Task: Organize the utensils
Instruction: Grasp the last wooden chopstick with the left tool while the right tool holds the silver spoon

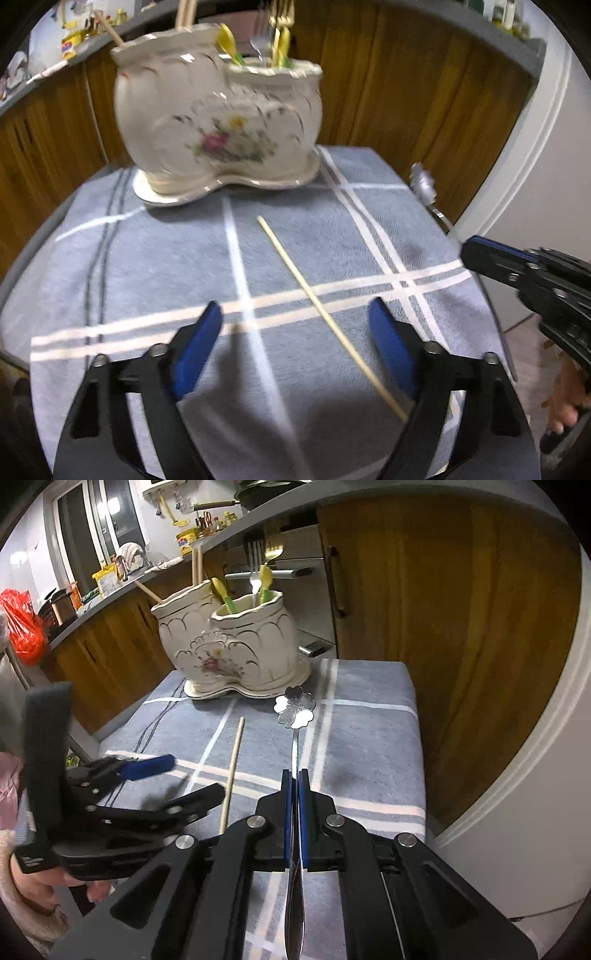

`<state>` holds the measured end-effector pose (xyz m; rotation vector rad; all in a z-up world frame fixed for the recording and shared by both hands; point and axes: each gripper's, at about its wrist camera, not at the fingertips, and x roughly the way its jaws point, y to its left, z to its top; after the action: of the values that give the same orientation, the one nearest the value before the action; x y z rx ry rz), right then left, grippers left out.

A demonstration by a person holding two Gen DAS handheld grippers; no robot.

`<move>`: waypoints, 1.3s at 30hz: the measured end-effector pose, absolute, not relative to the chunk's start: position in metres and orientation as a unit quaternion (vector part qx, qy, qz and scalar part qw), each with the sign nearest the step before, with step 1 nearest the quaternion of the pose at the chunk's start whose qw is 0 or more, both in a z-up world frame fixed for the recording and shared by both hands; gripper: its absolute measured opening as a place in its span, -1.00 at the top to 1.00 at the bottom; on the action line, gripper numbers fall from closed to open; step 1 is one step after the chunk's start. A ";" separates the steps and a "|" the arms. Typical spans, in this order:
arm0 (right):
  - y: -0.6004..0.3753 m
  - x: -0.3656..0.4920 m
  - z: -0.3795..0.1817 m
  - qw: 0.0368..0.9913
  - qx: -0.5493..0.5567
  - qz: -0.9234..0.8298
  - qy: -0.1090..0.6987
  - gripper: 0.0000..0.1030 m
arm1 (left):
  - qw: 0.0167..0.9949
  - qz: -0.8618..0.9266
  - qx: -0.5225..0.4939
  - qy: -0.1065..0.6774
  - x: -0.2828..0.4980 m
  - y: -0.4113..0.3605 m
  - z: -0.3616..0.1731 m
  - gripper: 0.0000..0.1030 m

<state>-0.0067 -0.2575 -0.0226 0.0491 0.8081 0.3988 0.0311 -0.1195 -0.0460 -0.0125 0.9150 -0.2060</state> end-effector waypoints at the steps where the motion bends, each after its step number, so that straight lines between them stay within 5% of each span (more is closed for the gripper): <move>1: -0.260 -0.007 -0.023 0.900 0.025 0.193 0.390 0.93 | 0.891 -0.095 -0.001 0.444 0.033 -0.125 -0.049 -0.44; 14: -0.271 -0.018 -0.022 0.903 0.036 0.195 0.382 0.94 | 0.888 -0.050 0.042 0.454 0.042 -0.140 -0.059 0.18; 19: -0.267 -0.019 -0.021 0.903 0.033 0.198 0.381 0.94 | 0.884 -0.075 0.028 0.461 0.051 -0.123 -0.056 0.83; 32: -0.256 -0.018 -0.026 0.897 0.024 0.209 0.390 0.94 | 0.847 -0.136 0.069 0.510 0.029 -0.079 -0.046 0.90; 36: -0.252 -0.017 -0.027 0.895 0.022 0.211 0.391 0.94 | 0.849 -0.135 0.071 0.507 0.022 -0.077 -0.040 0.52; 39: -0.250 -0.019 -0.028 0.895 0.019 0.213 0.392 0.94 | 0.851 -0.138 0.068 0.503 0.023 -0.080 -0.038 0.49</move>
<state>-0.0186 -0.2496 -0.0275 0.0403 0.8122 0.4418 0.0233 -0.0803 -0.0380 0.1424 1.0582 -0.2915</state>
